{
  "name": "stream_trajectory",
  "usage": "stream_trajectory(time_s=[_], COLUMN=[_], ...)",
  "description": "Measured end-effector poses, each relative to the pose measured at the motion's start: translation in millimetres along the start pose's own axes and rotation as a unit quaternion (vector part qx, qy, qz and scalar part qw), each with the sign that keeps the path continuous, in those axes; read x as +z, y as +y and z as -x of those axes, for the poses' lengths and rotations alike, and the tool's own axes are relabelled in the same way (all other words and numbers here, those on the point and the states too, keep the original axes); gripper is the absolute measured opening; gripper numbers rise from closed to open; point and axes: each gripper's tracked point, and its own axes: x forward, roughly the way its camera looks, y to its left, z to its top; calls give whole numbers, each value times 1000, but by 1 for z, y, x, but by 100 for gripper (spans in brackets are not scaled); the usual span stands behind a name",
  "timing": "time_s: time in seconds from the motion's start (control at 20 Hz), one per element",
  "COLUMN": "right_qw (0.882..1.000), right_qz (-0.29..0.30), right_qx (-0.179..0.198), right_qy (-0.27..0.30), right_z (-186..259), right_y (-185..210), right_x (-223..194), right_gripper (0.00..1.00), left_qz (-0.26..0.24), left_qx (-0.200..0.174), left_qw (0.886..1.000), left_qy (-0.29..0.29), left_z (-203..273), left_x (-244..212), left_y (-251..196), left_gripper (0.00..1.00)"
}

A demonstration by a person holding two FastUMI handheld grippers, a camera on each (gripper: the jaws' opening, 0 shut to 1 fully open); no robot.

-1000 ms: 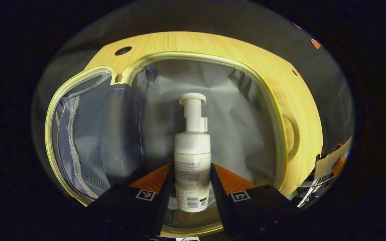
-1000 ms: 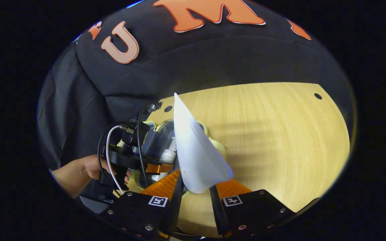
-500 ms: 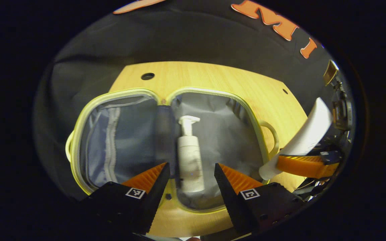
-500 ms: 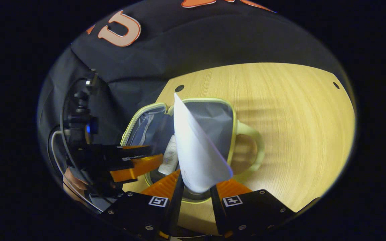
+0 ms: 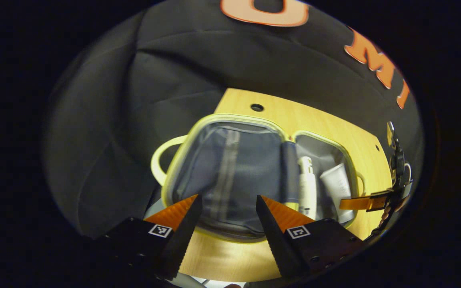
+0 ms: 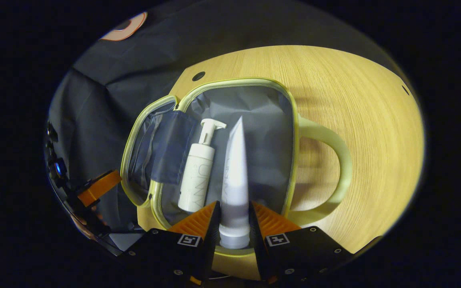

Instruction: First open the suitcase, pack the skin care products into it, and then close the suitcase.

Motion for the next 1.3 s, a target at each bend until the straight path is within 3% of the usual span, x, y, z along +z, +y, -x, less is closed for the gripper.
stream_trajectory(time_s=[0.05,0.15,0.25,0.3,0.35,0.45,0.65,0.9,0.95,1.05,1.1,1.15,1.2,1.3], right_qw=[1000,1000,1000,1000,999,999,999,999,999,998,998,998,997,995], right_qz=[-2,-13,-18,-17,-16,-17,-17,-24,-26,-28,-29,-32,-33,-31], right_qx=[-6,-13,-19,-23,-27,-36,-32,-9,-7,3,2,1,4,16], right_qy=[-8,-5,-5,-5,-4,-7,-17,-34,-40,-50,-56,-61,-69,-95], right_z=[-4,-12,-18,-21,-25,-28,-23,-6,0,12,19,25,34,55], right_y=[-2,-1,-1,0,0,-1,0,4,4,6,3,1,2,4], right_x=[4,6,7,6,6,7,7,7,7,6,6,5,5,9], right_gripper=[51,36,41,41,41,41,41,48,58,46,57,53,63,65], left_qz=[15,37,56,63,73,101,186,319,339,366,372,379,390,409], left_qx=[7,21,34,41,51,70,82,38,30,8,-7,-21,-34,-46], left_qw=[1000,999,998,997,996,992,977,946,940,930,928,925,920,911], left_qy=[-1,-7,-13,-16,-17,-24,-60,-35,-28,-16,-7,-10,-2,14], left_z=[5,5,4,1,-2,-14,-44,-78,-83,-92,-97,-102,-107,-121], left_x=[-3,-2,5,9,10,16,32,21,19,16,16,20,21,19], left_y=[11,40,64,77,89,112,149,167,170,170,169,168,158,152], left_gripper=[89,91,91,96,91,91,91,91,91,91,91,96,89,75])
